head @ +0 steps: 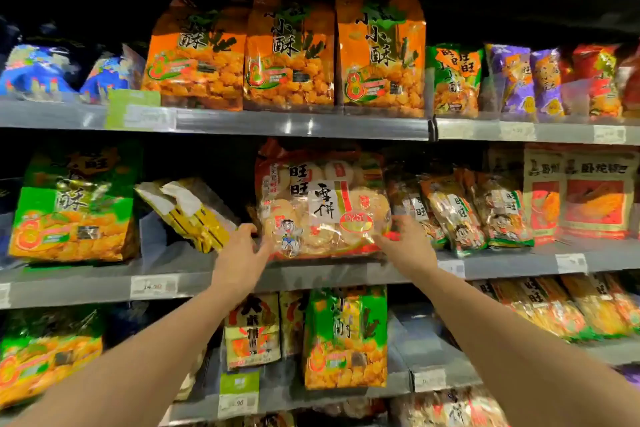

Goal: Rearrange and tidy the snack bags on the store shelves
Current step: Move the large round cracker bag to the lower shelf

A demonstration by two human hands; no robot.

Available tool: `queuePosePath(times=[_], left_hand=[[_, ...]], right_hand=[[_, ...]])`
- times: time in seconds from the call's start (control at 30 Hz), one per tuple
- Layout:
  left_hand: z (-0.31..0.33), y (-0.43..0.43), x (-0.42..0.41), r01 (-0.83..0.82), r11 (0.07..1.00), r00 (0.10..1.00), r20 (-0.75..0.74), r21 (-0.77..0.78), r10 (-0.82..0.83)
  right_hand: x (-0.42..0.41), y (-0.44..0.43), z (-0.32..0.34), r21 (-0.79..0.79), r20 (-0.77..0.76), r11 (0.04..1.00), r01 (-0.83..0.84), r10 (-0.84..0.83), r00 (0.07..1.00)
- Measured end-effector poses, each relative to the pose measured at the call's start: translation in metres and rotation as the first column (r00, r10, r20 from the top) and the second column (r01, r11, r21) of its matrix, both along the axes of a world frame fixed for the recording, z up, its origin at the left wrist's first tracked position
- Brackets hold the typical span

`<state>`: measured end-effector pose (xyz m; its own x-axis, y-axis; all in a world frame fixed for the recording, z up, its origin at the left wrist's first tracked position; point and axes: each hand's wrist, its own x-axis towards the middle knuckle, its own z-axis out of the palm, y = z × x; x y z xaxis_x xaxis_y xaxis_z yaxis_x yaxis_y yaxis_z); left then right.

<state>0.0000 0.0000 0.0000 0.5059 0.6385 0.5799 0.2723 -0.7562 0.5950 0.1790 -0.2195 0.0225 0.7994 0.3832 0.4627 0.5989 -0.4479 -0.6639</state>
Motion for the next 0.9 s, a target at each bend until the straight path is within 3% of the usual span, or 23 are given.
queuePosePath(times=[0.07,0.13,0.23,0.37,0.5,0.77,0.9], left_hand=[[-0.002,0.016,0.024,-0.034,0.999,0.999,-0.009,-0.005,0.034],[-0.01,0.029,0.041,-0.056,0.997,0.998,-0.037,-0.051,0.054],[-0.021,0.045,0.06,-0.078,0.992,0.994,-0.089,-0.099,0.069],[-0.038,0.048,0.064,-0.155,0.973,0.973,-0.142,0.172,0.18],[-0.045,0.054,0.061,-0.11,0.941,0.973,-0.161,0.32,0.168],[-0.044,0.058,0.057,-0.023,0.948,0.979,-0.185,0.318,0.086],[-0.045,0.061,0.059,-0.065,0.941,0.964,-0.224,0.333,0.146]], right_hand=[[0.036,0.01,0.008,0.006,-0.023,0.999,0.034,-0.034,0.999],[0.067,0.021,0.016,-0.022,-0.176,0.999,0.023,-0.026,0.984],[0.098,0.042,0.018,-0.105,-0.346,0.983,-0.149,0.104,0.932],[0.112,0.05,0.026,-0.099,-0.447,0.952,-0.289,0.217,0.868],[0.115,0.053,0.038,-0.034,-0.588,0.911,-0.41,0.313,0.746],[0.097,0.061,0.038,0.31,-0.647,0.888,-0.34,0.459,0.609],[0.08,0.074,0.034,0.42,-0.561,0.839,-0.345,0.539,0.628]])
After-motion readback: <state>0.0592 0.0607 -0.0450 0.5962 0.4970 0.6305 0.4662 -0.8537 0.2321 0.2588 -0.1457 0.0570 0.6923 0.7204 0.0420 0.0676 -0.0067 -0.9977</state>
